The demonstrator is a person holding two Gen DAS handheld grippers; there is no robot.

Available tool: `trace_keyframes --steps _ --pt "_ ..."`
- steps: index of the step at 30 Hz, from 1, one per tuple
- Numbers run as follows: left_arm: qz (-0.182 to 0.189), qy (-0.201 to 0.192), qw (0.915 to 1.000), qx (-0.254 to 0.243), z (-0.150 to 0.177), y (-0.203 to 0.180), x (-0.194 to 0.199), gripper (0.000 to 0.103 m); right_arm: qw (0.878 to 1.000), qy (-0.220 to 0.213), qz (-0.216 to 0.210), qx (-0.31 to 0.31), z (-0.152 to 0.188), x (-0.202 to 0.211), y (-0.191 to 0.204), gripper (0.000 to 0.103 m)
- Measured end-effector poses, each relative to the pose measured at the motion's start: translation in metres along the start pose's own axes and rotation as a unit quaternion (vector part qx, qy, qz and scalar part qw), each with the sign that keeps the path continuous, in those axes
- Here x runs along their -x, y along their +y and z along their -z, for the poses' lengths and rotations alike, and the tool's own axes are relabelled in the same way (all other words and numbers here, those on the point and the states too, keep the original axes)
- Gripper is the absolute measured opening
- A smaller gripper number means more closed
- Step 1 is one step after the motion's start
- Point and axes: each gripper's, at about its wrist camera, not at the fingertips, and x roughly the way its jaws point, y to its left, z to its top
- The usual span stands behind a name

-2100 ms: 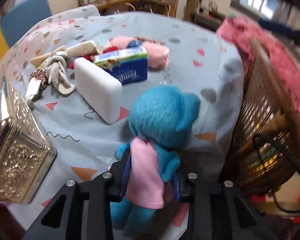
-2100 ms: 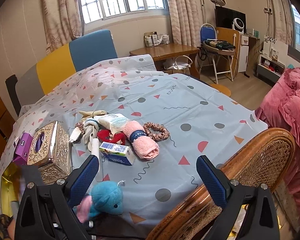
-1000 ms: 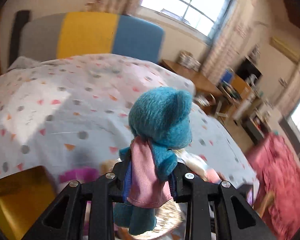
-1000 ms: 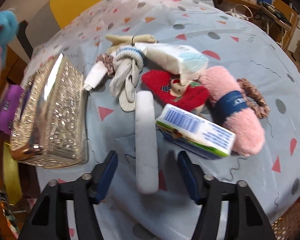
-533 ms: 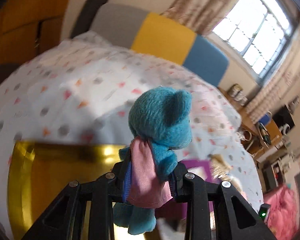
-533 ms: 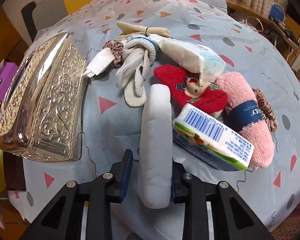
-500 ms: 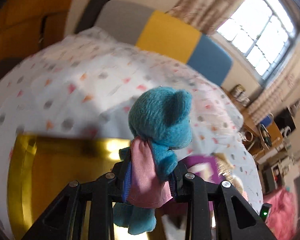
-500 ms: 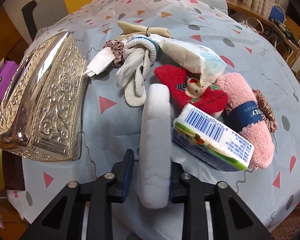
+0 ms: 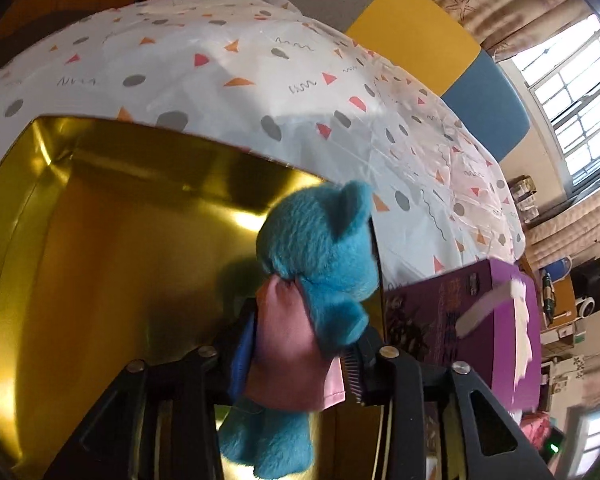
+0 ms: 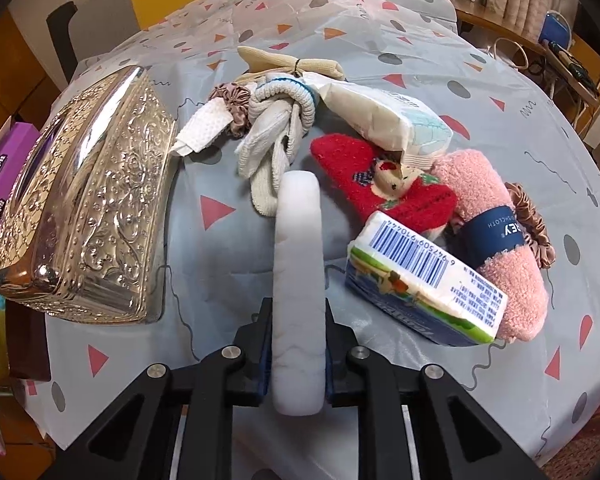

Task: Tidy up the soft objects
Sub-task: 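Carry the blue teddy bear into the gold tray and release it with the left gripper, then carry the white sponge into the gold tray and release it with the right gripper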

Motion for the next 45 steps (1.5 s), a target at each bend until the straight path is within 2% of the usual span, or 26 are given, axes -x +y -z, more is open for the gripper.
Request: trace_keyframes --steps 2,3,4,6,11,18,24,28,37,45 --pt "-0.001 0.001 1.0 -0.008 -0.004 -0.003 -0.002 0.054 1.0 0.0 -0.001 -0.001 -0.001 -0.001 -0.001 0.018" --pt "-0.002 -0.001 0.9999 -0.011 -0.005 -0.005 0.0 0.068 1.0 0.001 -0.001 -0.001 -0.001 -0.001 -0.002 0.018" --pt "-0.006 -0.01 0.9998 -0.015 -0.006 -0.006 0.003 0.076 1.0 0.001 0.0 -0.002 -0.001 -0.001 -0.002 0.018" --pt "-0.023 -0.028 0.9987 -0.035 -0.002 -0.009 0.014 0.08 1.0 0.002 -0.001 -0.005 -0.003 -0.003 -0.004 0.018" --pt "-0.029 -0.043 0.996 -0.072 0.017 -0.012 0.036 0.08 1.0 0.003 -0.011 -0.017 -0.005 -0.004 -0.009 0.018" --pt "-0.031 -0.055 0.9907 -0.12 0.062 -0.009 0.065 0.081 0.999 -0.006 -0.028 -0.047 -0.01 0.001 -0.021 0.018" --pt "-0.033 -0.059 0.986 -0.153 0.095 -0.009 0.082 0.081 0.999 -0.024 -0.004 -0.039 -0.009 0.006 -0.023 0.017" --pt "-0.035 -0.064 0.9813 -0.178 0.109 -0.014 0.09 0.081 0.999 -0.032 -0.009 -0.025 -0.007 0.013 -0.015 0.017" --pt "-0.022 -0.064 0.9799 -0.188 0.12 -0.017 0.099 0.082 0.998 -0.057 -0.012 -0.004 -0.027 0.04 0.005 0.017" --pt "-0.018 -0.069 0.9815 -0.178 0.122 -0.008 0.109 0.082 0.995 -0.091 -0.002 0.033 -0.072 0.062 0.04 0.017"
